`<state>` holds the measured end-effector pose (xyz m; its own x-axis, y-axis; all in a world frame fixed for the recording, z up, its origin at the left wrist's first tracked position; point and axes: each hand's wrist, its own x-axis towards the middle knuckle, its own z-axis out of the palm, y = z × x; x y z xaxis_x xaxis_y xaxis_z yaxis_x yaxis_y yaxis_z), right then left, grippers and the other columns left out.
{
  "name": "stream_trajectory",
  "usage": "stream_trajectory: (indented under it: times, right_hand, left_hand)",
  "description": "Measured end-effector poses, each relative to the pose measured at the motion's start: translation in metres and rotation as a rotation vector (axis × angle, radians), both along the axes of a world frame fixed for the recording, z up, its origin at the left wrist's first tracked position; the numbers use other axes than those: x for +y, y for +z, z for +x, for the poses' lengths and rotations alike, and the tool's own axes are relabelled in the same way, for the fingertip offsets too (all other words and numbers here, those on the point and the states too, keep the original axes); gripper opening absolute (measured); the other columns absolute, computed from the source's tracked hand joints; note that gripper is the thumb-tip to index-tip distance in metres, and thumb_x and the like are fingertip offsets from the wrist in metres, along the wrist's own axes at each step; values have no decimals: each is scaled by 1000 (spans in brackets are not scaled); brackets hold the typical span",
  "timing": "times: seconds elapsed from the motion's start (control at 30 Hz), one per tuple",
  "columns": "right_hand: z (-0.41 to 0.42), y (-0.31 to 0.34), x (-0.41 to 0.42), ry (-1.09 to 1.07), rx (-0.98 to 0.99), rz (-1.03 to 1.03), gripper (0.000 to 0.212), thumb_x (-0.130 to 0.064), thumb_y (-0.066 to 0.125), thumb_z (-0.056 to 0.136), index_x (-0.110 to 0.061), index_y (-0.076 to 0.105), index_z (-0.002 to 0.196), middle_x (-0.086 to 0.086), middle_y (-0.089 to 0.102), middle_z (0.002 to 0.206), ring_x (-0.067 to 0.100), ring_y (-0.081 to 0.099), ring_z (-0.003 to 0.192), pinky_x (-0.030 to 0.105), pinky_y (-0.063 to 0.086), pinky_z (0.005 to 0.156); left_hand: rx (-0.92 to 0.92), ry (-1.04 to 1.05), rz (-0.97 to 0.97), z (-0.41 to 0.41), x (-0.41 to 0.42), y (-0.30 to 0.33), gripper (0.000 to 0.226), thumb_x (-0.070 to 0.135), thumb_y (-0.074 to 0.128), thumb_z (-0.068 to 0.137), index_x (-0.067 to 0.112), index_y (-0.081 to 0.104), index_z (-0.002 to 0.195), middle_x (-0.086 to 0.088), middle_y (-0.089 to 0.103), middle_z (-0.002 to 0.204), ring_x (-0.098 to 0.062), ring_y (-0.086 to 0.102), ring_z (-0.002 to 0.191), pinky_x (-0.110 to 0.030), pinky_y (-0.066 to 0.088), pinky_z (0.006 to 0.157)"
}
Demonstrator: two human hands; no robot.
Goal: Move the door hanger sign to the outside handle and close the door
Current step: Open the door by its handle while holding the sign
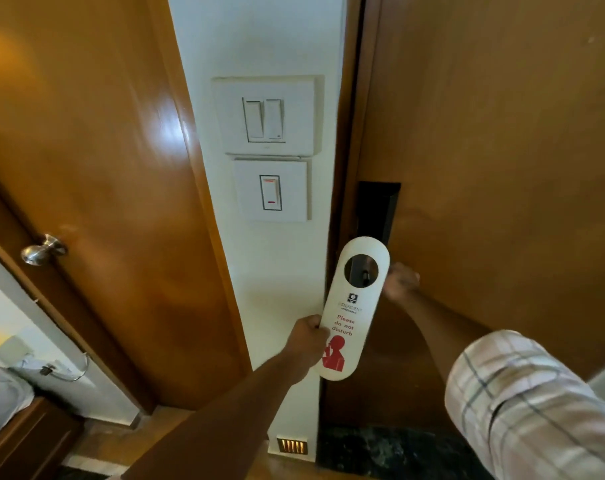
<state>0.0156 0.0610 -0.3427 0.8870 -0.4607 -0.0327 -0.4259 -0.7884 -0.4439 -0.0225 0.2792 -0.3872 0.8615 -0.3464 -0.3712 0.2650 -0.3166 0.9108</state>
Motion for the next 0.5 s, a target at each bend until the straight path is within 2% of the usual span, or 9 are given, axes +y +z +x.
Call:
stream_trajectory:
  times: [0.07,0.13,0.2,0.23,0.3,0.4,0.43,0.5]
  right_hand:
    - [-27,-2,4,-10,-28,76,31,-27,47,98,-28,58,70,0,62,83,29,60,98,44,36,99]
    - [-54,-4,6,-28,-92,266,36,-34,44,100,-25,65,72,1,65,78,27,59,86,44,42,92]
    - [-88,-1,13,-84,-188,478,45,-37,46,101,-10,69,74,10,64,72,28,58,73,45,47,79]
    - [-102,1,16,-111,-231,557,46,-35,47,101,0,71,82,13,63,69,29,58,68,47,48,77]
    - [-131,2,20,-171,-289,648,41,-26,47,102,5,71,90,13,64,60,25,58,57,47,48,75]
    - [-195,1,31,-267,-355,674,39,-22,43,102,2,64,79,24,67,70,30,56,56,51,51,75]
    - [-209,-1,30,-302,-382,660,39,-24,43,102,1,62,80,21,67,70,29,57,54,46,53,69]
    - [-255,-7,32,-374,-408,628,35,-29,42,102,-5,62,86,8,67,71,16,61,51,25,49,49]
  left_hand:
    - [-9,-3,-10,-10,3,3,29,9,50,97,14,65,121,-7,73,113,-28,71,101,-44,58,89]
    - [-23,-15,-20,-26,7,8,27,10,50,98,15,65,120,-5,72,109,-25,70,95,-40,57,84]
    - [-45,-32,-27,-49,17,14,22,12,51,98,19,63,115,-3,71,110,-22,69,95,-39,56,85]
    - [-54,-44,-23,-61,22,17,20,14,52,98,21,62,114,-4,71,113,-23,69,97,-40,56,88]
    - [-56,-77,-30,-86,31,19,19,16,54,98,21,61,116,-5,71,119,-26,69,102,-42,57,93]
    - [-38,-143,-47,-133,55,24,26,17,56,98,17,62,123,-5,70,124,-28,69,106,-46,55,99]
    - [-33,-157,-54,-142,58,23,29,17,56,97,16,61,126,-6,70,125,-28,68,108,-48,54,101]
    - [-10,-201,-62,-169,68,19,30,18,57,97,16,61,127,-5,69,125,-28,67,110,-49,52,103]
